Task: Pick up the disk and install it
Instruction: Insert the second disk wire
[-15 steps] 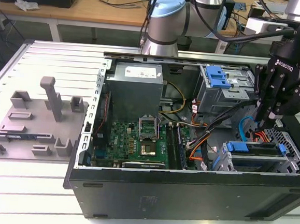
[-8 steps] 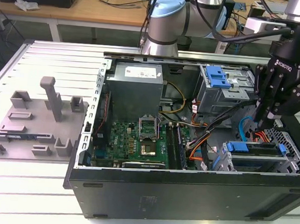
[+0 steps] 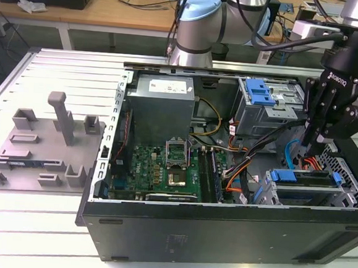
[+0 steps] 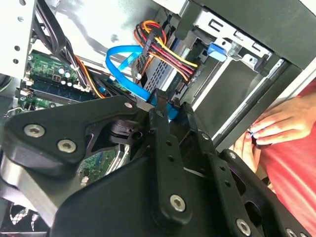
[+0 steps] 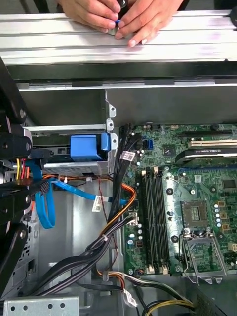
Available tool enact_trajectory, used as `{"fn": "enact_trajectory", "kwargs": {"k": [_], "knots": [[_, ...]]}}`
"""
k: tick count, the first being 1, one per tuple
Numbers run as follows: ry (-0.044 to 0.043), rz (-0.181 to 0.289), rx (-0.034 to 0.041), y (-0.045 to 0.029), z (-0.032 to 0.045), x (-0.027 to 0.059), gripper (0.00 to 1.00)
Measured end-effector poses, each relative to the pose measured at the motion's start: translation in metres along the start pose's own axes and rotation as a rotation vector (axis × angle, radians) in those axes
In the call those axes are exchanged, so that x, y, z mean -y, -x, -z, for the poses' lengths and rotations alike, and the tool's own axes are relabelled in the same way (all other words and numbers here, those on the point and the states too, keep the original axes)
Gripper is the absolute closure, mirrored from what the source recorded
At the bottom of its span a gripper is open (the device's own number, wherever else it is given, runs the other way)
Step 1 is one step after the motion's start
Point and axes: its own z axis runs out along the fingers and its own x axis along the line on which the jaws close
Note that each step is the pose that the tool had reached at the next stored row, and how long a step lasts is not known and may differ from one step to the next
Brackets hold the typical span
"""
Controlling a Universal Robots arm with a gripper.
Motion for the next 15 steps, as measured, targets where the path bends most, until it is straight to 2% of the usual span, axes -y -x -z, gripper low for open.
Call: {"fn": "enact_trajectory", "kwargs": {"k": [3,5,7,15], "knots": [[0.0074,-0.002,-0.0002,-0.0014,-0.0004,0.0004,0.71],[0.0125,-0.003,-0.0004,-0.0022,-0.0006,0.0006,0.84],[0.0158,-0.003,-0.0005,-0.0028,-0.0008,0.0006,0.84],[0.0160,-0.003,-0.0006,-0.0029,-0.0008,0.0007,0.84]]}}
